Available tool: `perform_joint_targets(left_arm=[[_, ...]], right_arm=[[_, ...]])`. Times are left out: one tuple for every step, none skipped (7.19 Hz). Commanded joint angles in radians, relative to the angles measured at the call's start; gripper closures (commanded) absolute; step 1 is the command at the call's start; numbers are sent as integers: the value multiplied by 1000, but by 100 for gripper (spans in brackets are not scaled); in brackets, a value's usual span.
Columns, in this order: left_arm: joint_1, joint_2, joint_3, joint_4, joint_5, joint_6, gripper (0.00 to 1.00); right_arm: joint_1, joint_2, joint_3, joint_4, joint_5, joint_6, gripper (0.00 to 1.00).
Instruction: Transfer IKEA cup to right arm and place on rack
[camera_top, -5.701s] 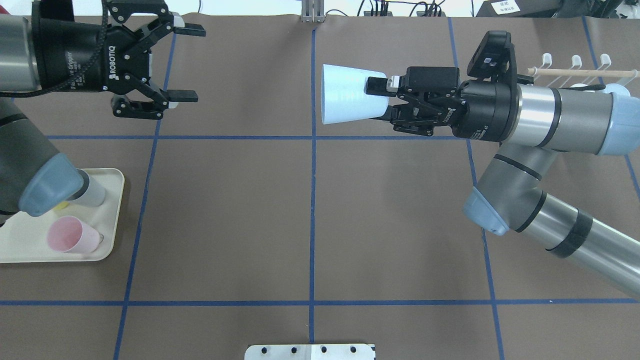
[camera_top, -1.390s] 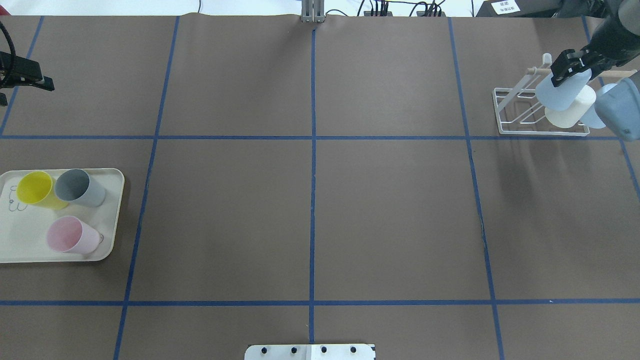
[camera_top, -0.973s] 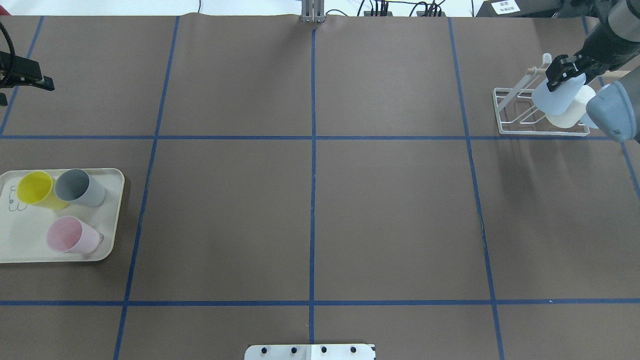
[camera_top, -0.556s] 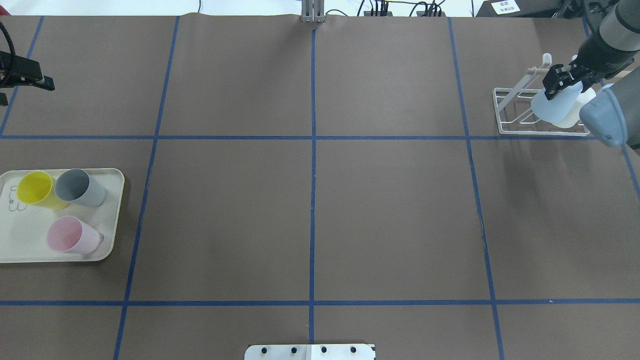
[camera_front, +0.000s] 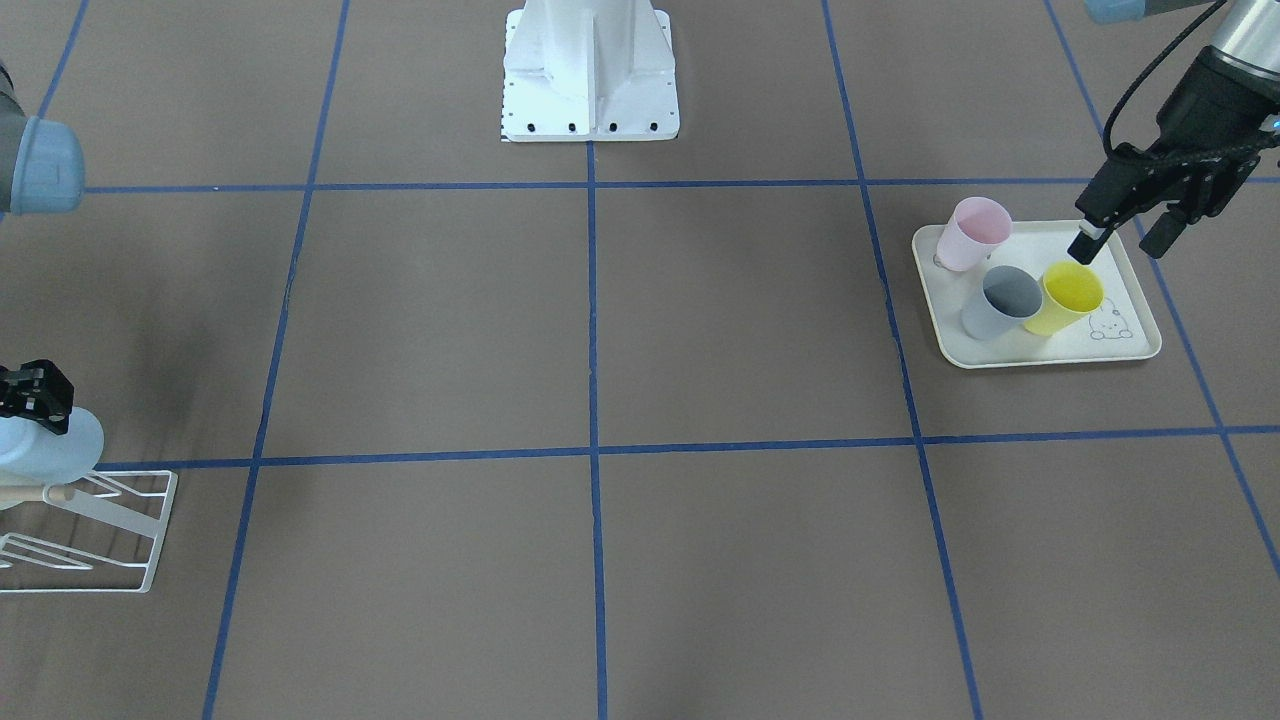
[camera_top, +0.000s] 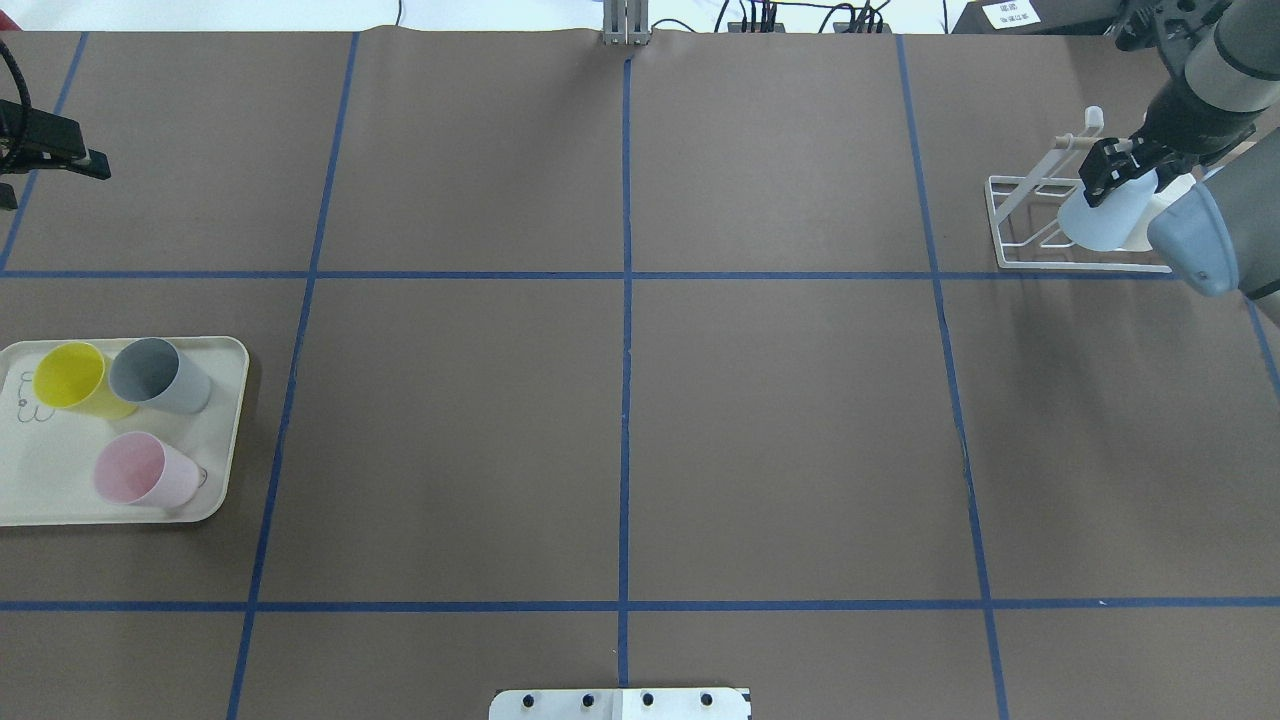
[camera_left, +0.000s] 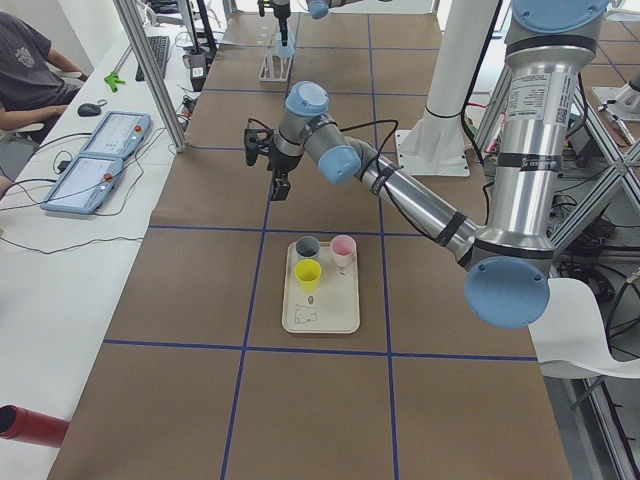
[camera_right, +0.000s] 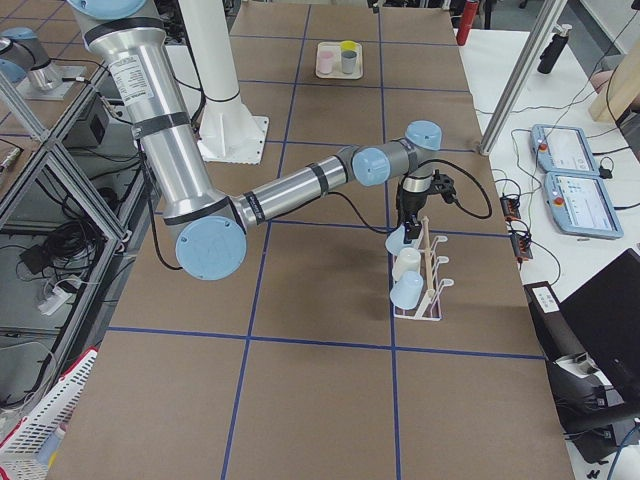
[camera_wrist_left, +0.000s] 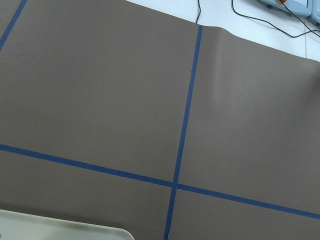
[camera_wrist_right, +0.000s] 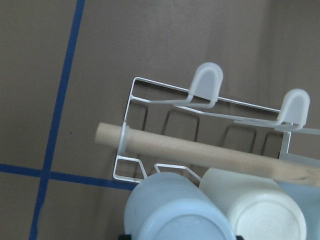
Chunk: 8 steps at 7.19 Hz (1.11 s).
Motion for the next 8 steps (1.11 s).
perform_joint_targets(left_arm=[[0, -2, -2, 2, 0, 0, 0], [0, -8, -2, 14, 0, 0, 0], [-2, -10, -2, 14, 0, 0, 0], [-2, -8, -4, 14, 0, 0, 0], [-2, 7, -4, 14, 2, 4, 0], [-3, 26, -6, 25, 5, 17, 0], [0, 59, -7, 29, 6, 62, 0], [2, 142, -15, 29, 8, 169, 0]], right_arm=[[-5, 8, -30, 64, 1, 7, 1], [-5, 8, -25, 66, 5, 6, 1], [-3, 9, -11, 66, 9, 5, 1], [3, 8, 13, 63, 17, 5, 1], [11, 3, 62, 52, 23, 7, 1], [24, -9, 93, 52, 24, 7, 1], [26, -11, 117, 43, 25, 10, 1], [25, -12, 137, 40, 25, 40, 1]])
